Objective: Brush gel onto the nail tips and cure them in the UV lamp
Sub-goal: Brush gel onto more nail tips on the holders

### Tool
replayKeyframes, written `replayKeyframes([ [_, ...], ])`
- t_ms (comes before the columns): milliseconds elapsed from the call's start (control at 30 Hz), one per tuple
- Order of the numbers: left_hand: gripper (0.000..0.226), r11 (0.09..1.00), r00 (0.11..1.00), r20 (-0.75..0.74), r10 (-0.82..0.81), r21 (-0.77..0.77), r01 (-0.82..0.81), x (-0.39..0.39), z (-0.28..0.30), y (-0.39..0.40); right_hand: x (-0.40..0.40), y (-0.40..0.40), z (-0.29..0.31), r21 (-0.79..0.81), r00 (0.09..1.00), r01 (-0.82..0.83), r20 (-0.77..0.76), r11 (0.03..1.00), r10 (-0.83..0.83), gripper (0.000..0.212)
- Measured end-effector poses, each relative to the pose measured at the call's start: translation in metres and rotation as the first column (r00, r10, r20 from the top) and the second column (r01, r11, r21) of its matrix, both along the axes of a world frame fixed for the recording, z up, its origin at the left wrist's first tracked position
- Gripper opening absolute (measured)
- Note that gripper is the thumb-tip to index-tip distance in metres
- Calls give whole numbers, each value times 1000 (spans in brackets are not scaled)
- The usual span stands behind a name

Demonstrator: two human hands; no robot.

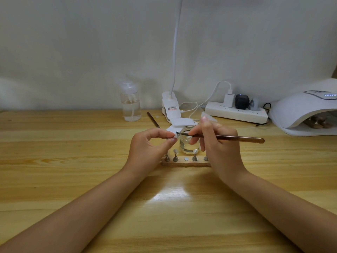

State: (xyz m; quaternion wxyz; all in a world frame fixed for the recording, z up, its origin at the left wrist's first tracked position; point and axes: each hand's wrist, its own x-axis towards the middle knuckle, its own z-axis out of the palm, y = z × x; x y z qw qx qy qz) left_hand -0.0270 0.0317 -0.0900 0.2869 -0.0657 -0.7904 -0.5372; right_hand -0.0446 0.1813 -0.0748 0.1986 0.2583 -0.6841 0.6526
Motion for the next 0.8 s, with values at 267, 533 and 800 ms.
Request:
replayKeyframes([
  [267, 23, 1000, 1000, 12, -2, 6, 2, 1, 1, 0, 2, 1, 1, -48, 999, -35, -28, 998, 34, 40],
  [533, 23, 1000, 1000, 18, -1, 10, 1, 1, 2, 1, 1, 0, 0, 20, 1000, -7, -20, 1000, 7, 35],
  [800, 21, 999, 999, 38, 4, 34, -5, 3, 2, 2, 3, 0, 0, -39, 999, -24, -23, 999, 23, 40],
])
